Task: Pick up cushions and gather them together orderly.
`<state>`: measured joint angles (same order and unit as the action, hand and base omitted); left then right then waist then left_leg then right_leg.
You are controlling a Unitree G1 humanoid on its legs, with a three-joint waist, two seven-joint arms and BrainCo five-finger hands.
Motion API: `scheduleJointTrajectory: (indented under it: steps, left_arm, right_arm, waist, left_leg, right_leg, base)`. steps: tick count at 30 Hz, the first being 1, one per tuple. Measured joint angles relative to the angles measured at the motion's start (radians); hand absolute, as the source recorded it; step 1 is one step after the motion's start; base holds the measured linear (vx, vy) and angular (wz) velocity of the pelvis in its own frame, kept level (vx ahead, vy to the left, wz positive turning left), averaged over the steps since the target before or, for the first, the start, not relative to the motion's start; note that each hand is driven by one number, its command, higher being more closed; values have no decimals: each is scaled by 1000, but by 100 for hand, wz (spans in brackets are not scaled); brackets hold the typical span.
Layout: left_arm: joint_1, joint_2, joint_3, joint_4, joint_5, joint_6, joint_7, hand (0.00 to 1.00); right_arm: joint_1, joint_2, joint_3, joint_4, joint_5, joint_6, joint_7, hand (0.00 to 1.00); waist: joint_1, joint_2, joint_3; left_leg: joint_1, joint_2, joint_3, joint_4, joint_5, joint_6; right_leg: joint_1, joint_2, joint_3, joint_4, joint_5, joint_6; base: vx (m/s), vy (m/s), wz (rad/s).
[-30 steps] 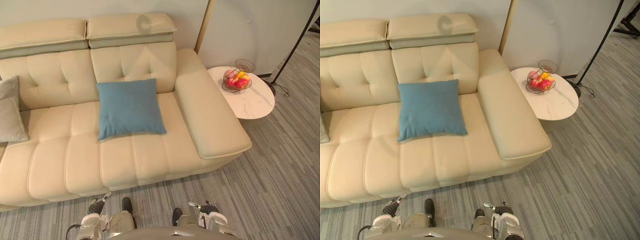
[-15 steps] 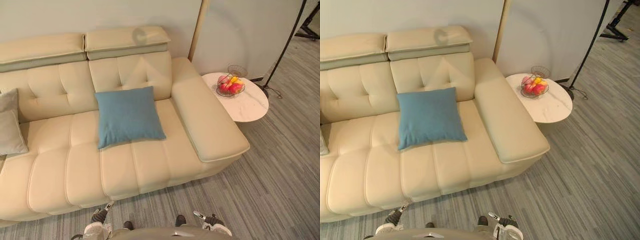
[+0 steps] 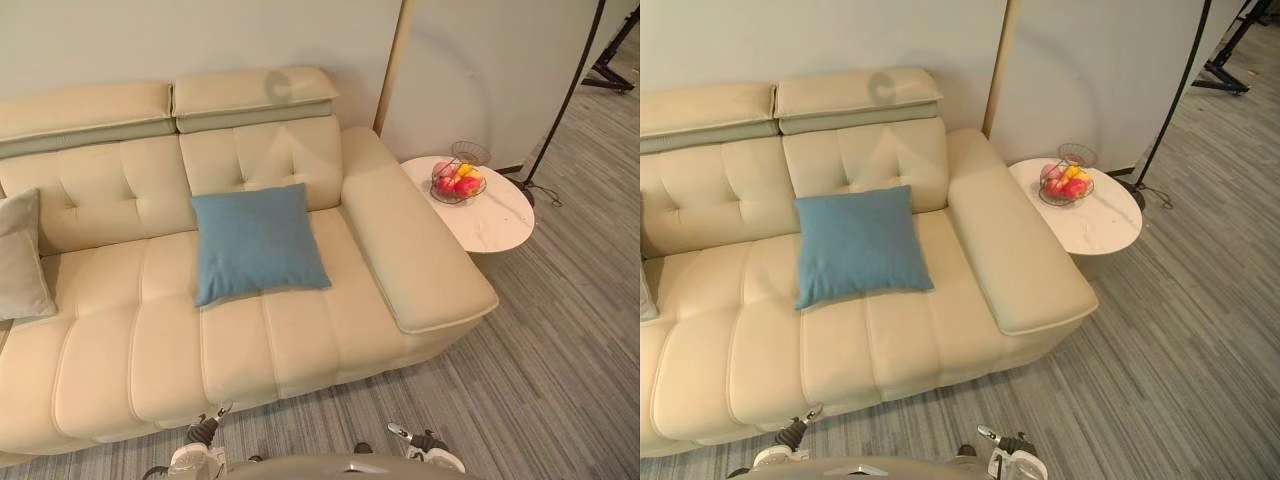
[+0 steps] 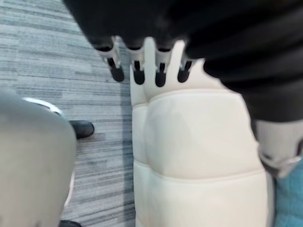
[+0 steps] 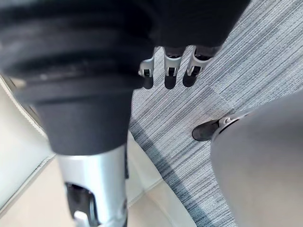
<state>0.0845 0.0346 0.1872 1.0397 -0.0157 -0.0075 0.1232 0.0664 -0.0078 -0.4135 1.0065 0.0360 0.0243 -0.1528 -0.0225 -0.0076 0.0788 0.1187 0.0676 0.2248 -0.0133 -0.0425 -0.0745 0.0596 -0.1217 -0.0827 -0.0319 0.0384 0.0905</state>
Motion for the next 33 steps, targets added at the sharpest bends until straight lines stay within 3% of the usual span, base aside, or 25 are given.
scheduleJointTrajectory:
  steps: [6,13,15,16,17,18,20,21,22,25,27,28,29,30,31,32,33]
  left_arm:
    - [-13,-6,9,-5,0,0,0,0]
    - [-33,-8,8,0,1,0,1,0]
    - [-67,-9,8,1,1,0,0,0]
    - [-74,-16,7,-1,4,0,0,0]
    - [-76,-16,7,-5,15,-1,0,0]
    - [-73,-21,4,-9,21,-2,-1,0]
    - [-49,-16,2,-7,21,-1,0,0]
    - [-41,-10,2,-7,21,0,0,0]
    - [-24,-4,-1,-2,21,2,0,0]
    - [-20,-8,-2,3,21,6,-1,0]
    - [-24,-9,0,3,23,7,-4,0]
    - [-20,-9,0,1,24,7,-4,0]
    - [-20,-13,-1,-2,23,7,-4,0]
    - [-23,-21,0,-7,22,6,-5,0]
    - [-26,-28,-3,-8,21,5,-5,0]
    - [-27,-39,-4,-11,19,3,-5,0]
    - [-27,-39,-4,-14,19,1,-5,0]
  right_arm:
    - [1,1,-1,-15,18,-2,-2,0]
    - [-28,15,41,-46,15,1,-2,0]
    - [-45,13,57,-47,14,1,-2,0]
    - [-43,13,56,-47,14,1,-2,0]
    - [-48,6,55,-47,13,1,-2,0]
    - [-51,-3,45,-50,18,-2,-3,0]
    - [-51,-12,56,-45,9,-2,-3,0]
    - [-51,-12,59,-45,4,-3,-3,0]
    - [-53,-23,59,-44,-4,-2,-3,0]
    - [-62,-43,56,-38,-4,0,-3,0]
    - [-77,-48,54,-13,-4,1,-3,0]
    - [-77,-50,53,-8,-4,1,-3,0]
    - [-76,-60,58,-2,-4,5,-4,0]
    - [-79,-62,61,4,-4,7,-4,0]
    - [-85,-75,63,17,-4,8,-5,0]
    - [-89,-91,69,43,-5,13,-6,0]
    - [-89,-93,71,44,-5,15,-6,0]
  waist:
    - [2,-1,-3]
    - [6,-11,3]
    - [1,-7,16]
    - [-6,7,26]
    - [-15,17,34]
    - [-19,36,42]
    - [-17,44,44]
    - [-15,40,43]
    - [-13,48,47]
    - [-9,72,53]
    - [-14,70,60]
    - [-12,68,62]
    - [-5,65,68]
    - [-1,74,70]
    - [0,77,74]
    - [7,73,75]
    - [11,69,77]
  left_leg:
    - [-55,13,3,113,-95,-6]
    - [-26,32,190,134,-138,4]
    - [-24,44,274,137,-140,8]
    - [-17,49,297,141,-145,17]
    - [-3,55,330,142,-149,20]
    - [15,67,364,139,-150,18]
    - [48,78,442,135,-164,-5]
    - [58,75,459,135,-168,-11]
    - [89,76,495,134,-169,-28]
    - [90,92,495,150,-152,-42]
    - [56,153,496,325,-159,-47]
    - [21,210,490,473,-157,-34]
    - [-27,260,448,624,-171,9]
    - [-49,257,394,676,-195,20]
    - [-78,225,310,693,-230,15]
    - [-106,162,214,656,-264,5]
    - [-113,144,192,638,-270,6]
  right_leg:
    - [-84,39,131,24,2,-3]
    - [-197,109,341,54,72,-3]
    - [-238,133,225,39,145,-63]
    - [-238,132,139,36,137,-94]
    - [-242,112,10,67,69,-160]
    - [-263,79,-151,148,2,-185]
    - [-267,19,-405,278,-70,-200]
    - [-263,13,-435,284,-80,-199]
    - [-253,43,-423,255,-67,-158]
    - [-263,90,-353,214,-59,-152]
    - [-264,119,-315,215,-89,-147]
    - [-244,129,-289,202,-91,-147]
    - [-221,164,-235,180,-83,-148]
    - [-206,184,-196,171,-80,-151]
    - [-179,202,-147,149,-74,-157]
    - [-136,212,-90,112,-70,-155]
    - [-123,213,-72,102,-70,-155]
  base:
    - [-43,-2,-62]
    - [63,3,-111]
    - [9,-30,-141]
    - [2,-74,-107]
    - [-16,-54,-82]
    - [-31,-39,-97]
    - [-20,-29,-93]
    - [29,-109,-109]
    - [70,-148,-97]
    - [87,-142,-87]
    - [111,-200,-98]
    - [123,-107,-92]
    - [137,-84,-109]
    - [150,-48,-117]
    - [157,-20,-138]
    - [152,-10,-123]
    - [111,2,-102]
